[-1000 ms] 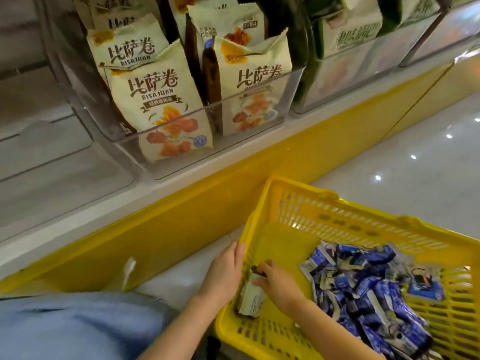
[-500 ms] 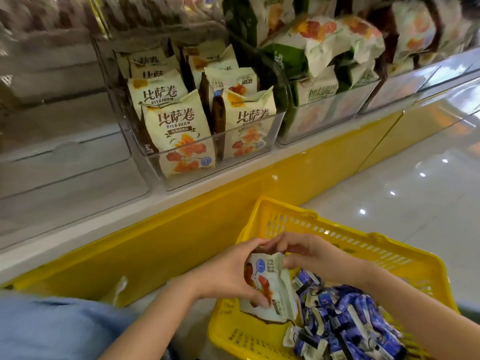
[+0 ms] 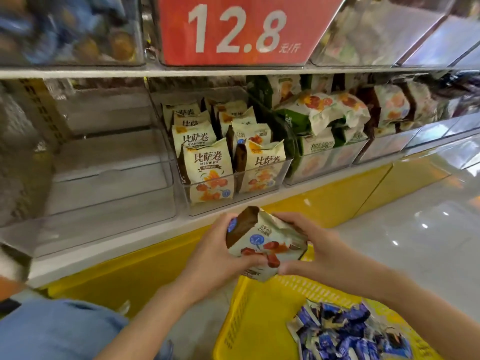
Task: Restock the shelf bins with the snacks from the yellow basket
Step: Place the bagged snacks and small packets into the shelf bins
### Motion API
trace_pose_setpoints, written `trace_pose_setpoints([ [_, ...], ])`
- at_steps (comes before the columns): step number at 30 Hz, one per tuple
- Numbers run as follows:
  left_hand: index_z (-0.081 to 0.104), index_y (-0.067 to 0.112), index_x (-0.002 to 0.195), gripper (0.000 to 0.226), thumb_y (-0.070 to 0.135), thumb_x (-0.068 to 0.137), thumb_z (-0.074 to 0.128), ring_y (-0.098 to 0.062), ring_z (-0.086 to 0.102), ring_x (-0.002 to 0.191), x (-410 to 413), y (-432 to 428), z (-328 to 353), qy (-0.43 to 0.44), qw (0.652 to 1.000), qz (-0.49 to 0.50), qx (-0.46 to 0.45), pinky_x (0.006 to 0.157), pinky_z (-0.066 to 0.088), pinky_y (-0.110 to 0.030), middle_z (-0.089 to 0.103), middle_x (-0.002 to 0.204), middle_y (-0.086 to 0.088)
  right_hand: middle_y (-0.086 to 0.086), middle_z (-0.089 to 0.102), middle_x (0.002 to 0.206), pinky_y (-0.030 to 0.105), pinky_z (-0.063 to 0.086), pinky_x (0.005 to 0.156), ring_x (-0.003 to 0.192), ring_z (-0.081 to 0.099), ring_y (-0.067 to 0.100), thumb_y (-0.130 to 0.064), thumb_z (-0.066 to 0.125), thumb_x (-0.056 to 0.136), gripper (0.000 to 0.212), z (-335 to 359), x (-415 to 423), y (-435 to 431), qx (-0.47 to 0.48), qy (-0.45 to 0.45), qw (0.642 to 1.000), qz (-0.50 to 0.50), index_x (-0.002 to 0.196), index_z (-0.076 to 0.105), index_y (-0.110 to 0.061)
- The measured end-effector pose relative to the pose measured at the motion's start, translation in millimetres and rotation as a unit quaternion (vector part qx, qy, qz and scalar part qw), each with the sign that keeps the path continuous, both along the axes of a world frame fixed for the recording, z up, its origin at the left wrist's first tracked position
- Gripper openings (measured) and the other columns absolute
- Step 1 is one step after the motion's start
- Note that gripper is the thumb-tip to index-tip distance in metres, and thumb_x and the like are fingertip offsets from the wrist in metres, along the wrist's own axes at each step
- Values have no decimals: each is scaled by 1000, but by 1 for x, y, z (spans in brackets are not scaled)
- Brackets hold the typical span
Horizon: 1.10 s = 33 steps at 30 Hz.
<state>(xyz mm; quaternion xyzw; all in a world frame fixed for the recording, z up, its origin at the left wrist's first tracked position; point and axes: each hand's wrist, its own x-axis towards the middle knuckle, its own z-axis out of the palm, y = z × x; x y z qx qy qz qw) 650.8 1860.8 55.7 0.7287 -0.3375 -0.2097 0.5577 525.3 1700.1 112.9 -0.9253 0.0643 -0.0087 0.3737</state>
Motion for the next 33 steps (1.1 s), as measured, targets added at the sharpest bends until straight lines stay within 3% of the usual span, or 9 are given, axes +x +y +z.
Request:
trace_pose_setpoints([
  [3, 45, 49, 101, 60, 65, 51, 74, -1, 56, 97, 5, 8, 27, -101, 991, 35, -81, 78, 55, -35, 51, 103, 22, -32, 42, 106, 0, 35, 72, 99, 38, -15, -64, 67, 62, 80, 26, 24, 12, -225, -91, 970, -1, 132, 38, -39],
  [6, 36, 50, 115, 60, 65, 64, 63, -3, 47, 111, 19, 13, 53, -199, 973, 54, -109, 89, 50, -30, 40, 117, 22, -26, 48, 100, 3, 36, 65, 93, 44, -10, -43, 72, 71, 57, 54, 52, 14, -246, -181, 952, -8, 122, 50, -31],
  [11, 26, 17, 141, 63, 35, 87, 54, 5, 33, 119, 61, 26, 70, -324, 922, 193, -85, 97, 29, -3, 34, 133, 1, -18, 54, 101, 18, 39, 70, 92, 49, 0, -28, 77, 73, 51, 84, 101, 6, -203, -281, 937, -51, 117, 54, -21],
  [13, 26, 13, 142, 59, 35, 91, 47, -2, 33, 124, 74, 36, 67, -333, 908, 253, -31, 100, 22, -4, 33, 139, -4, -15, 57, 102, 20, 39, 72, 93, 50, 2, -28, 77, 73, 51, 83, 120, 5, -219, -261, 939, -51, 118, 53, -20],
  [17, 33, 14, 140, 53, 36, 92, 39, -22, 53, 115, 82, 53, 48, -337, 900, 263, 82, 91, 40, -27, 39, 139, -6, 0, 61, 117, 31, 42, 85, 109, 55, 20, -27, 73, 78, 54, 74, 146, -5, -355, -161, 920, 47, 126, 50, -18],
  [23, 41, 19, 133, 40, 32, 96, 38, -2, 41, 115, 101, 55, 54, -318, 925, 204, 33, 94, 28, -9, 41, 133, 7, -5, 65, 97, 23, 34, 70, 97, 59, 24, -33, 75, 75, 62, 94, 185, -16, -361, -34, 924, 125, 128, 47, -16],
  [26, 46, 22, 129, 34, 30, 97, 38, 9, 36, 110, 120, 45, 66, -300, 942, 149, 11, 81, 29, 2, 42, 124, 17, -1, 61, 118, 24, 37, 81, 113, 54, 22, -33, 73, 78, 75, 90, 188, -20, -297, 17, 951, 85, 140, 35, -16],
  [29, 54, 22, 122, 29, 27, 97, 40, 5, 42, 104, 143, 35, 77, -316, 943, 100, 32, 77, 33, -6, 48, 115, 17, -12, 63, 98, 17, 41, 74, 86, 56, -9, -31, 75, 76, 58, 82, 175, -23, -286, -21, 954, 89, 125, 47, -20],
  [33, 60, 18, 116, 25, 21, 95, 48, -4, 53, 103, 168, 20, 90, -382, 919, -10, 102, 88, 41, -18, 59, 111, 8, -11, 59, 103, 14, 36, 60, 69, 50, -6, -45, 72, 75, 70, 78, 163, -25, -292, -11, 953, 82, 131, 38, -21],
])
